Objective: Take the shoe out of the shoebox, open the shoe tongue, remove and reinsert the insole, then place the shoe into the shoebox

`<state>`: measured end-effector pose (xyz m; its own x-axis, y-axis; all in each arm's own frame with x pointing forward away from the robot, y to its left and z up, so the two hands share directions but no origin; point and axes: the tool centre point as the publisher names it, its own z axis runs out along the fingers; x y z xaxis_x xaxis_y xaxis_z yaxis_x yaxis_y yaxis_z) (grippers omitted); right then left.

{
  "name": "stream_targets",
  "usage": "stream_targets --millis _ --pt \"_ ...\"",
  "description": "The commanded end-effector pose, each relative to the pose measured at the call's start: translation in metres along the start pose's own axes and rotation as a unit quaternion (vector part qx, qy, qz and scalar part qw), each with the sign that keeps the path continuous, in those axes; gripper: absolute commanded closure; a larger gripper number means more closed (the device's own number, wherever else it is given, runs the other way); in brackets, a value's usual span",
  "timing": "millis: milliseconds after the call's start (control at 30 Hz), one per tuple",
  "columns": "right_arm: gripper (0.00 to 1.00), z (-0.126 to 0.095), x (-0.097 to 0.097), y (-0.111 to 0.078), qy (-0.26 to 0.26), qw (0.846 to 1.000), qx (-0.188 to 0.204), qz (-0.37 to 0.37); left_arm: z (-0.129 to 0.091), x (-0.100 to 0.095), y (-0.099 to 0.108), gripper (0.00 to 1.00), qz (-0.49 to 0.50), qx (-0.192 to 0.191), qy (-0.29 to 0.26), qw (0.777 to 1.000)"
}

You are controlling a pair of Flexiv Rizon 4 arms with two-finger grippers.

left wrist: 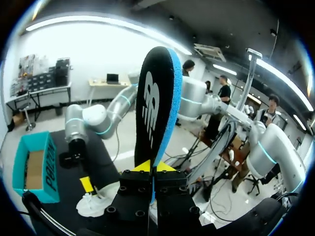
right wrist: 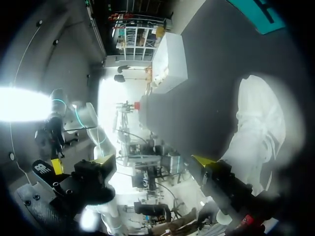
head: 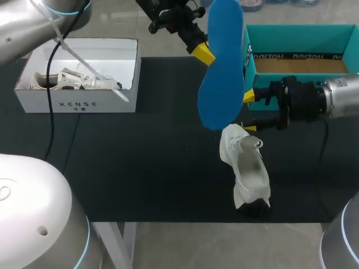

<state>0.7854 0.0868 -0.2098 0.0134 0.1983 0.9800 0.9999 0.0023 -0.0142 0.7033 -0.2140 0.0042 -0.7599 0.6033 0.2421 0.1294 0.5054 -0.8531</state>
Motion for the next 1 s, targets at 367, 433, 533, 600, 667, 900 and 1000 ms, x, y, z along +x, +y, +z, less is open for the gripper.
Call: stream_targets --millis 367,433,533,600,667,900,1000 --pt "0.0 0.001 0.0 0.0 -0.001 1.0 -0.001 0.001 0.058 0.074 0.041 1.0 0.186 -0.039 -0.231 0.954" --pt "0.0 0.001 0.0 0.0 -0.001 1.0 -0.001 0.001 0.063 0.075 0.043 1.0 0.19 -0.058 -0.253 0.947" --pt "0.0 0.001 0.0 0.0 -0.001 1.0 -0.001 0.001 0.069 0.074 0.047 1.0 0.186 -0.111 -0.296 0.93" --pt "0.0 0.001 0.0 0.0 -0.001 1.0 -0.001 0.001 0.073 0.073 0.052 1.0 0.189 -0.119 -0.307 0.925" --pt "0.0 0.001 0.0 0.0 -0.001 1.0 -0.001 0.001 0.076 0.071 0.056 1.0 0.191 -0.127 -0.313 0.922" --pt "0.0 0.001 0.0 0.0 -0.001 1.0 -0.001 0.001 0.08 0.059 0.074 1.0 0.177 -0.112 -0.319 0.925" --pt "0.0 0.001 0.0 0.0 -0.001 1.0 -0.001 0.001 0.08 0.059 0.074 1.0 0.177 -0.112 -0.319 0.925"
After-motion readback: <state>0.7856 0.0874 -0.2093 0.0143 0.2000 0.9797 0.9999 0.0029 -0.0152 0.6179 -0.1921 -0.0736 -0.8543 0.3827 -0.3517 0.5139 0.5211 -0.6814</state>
